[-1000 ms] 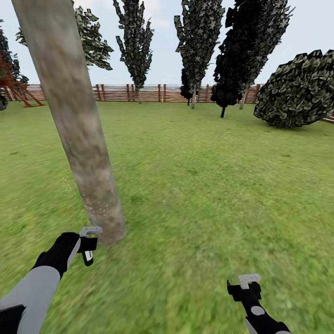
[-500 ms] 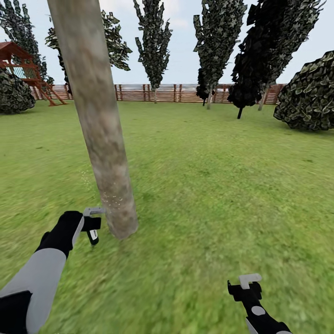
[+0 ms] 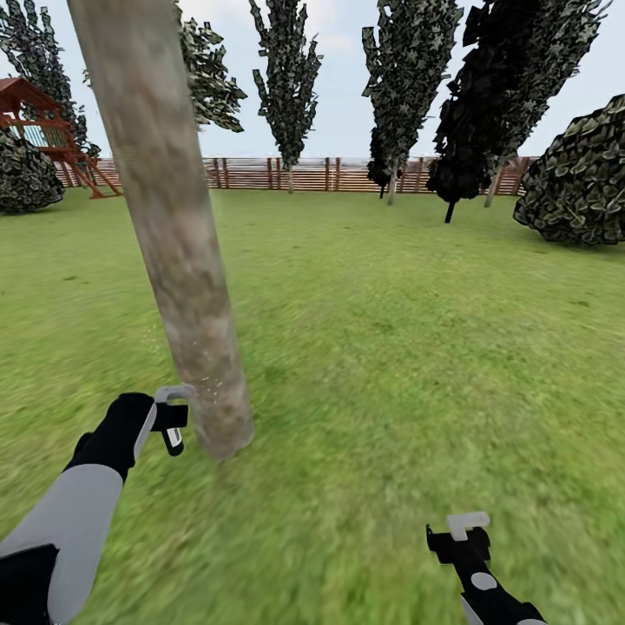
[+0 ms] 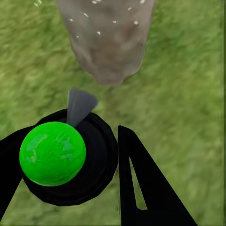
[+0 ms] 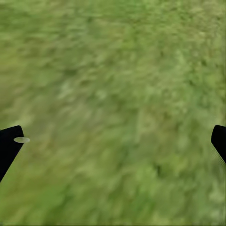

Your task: In the garden, pick up the pesticide atomizer on the floor and spray pesticide onto both trees until each tree trunk is fully covered.

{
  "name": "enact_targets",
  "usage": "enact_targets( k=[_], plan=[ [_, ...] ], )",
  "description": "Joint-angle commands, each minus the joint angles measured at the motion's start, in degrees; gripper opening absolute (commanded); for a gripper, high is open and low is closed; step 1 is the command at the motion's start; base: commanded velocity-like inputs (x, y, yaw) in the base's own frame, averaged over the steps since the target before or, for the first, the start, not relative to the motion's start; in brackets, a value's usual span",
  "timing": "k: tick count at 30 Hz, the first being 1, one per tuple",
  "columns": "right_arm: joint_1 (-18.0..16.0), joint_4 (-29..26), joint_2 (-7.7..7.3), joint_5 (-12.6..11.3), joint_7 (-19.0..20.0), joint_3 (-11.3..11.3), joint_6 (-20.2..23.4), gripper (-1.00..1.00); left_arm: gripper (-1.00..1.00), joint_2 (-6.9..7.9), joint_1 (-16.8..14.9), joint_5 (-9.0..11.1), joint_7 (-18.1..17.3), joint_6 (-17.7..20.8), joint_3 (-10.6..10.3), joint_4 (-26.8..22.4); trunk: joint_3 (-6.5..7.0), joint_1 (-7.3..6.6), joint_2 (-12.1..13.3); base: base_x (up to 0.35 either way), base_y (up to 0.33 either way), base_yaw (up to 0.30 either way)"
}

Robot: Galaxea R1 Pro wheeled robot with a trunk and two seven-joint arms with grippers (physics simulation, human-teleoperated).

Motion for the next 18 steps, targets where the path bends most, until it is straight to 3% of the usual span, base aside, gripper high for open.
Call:
enact_targets(
  k=[1, 9, 13, 18],
  plan=[
    [-0.1, 0.1, 0.02, 0.6, -0.2, -0.4, -0.2, 1.00, -1.00, -0.03, -0.1, -0.6, -0.5, 0.2, 0.2, -0.1, -0.05, 0.02, 0.0, 0.151, -0.218, 0.000],
    [-0.1, 0.1, 0.02, 0.6, -0.2, -0.4, -0.2, 1.00, -1.00, 0.26, -0.6, -0.6, -0.5, 0.2, 0.3, -0.1, -0.05, 0.02, 0.0, -0.077, -0.251, 0.020],
    [-0.1, 0.1, 0.08, 0.6, -0.2, -0.4, -0.2, 1.00, -1.00, 0.49, -1.2, -0.6, -0.5, 0.9, 0.4, -0.2, -0.05, 0.02, 0.0, 0.085, -0.204, 0.232],
    [-0.1, 0.1, 0.10, 0.6, -0.2, -0.4, -0.2, 1.00, -1.00, 0.62, -1.4, -0.6, -0.4, 2.0, 0.5, -0.3, -0.05, 0.02, 0.0, 0.236, -0.028, 0.274]
  ],
)
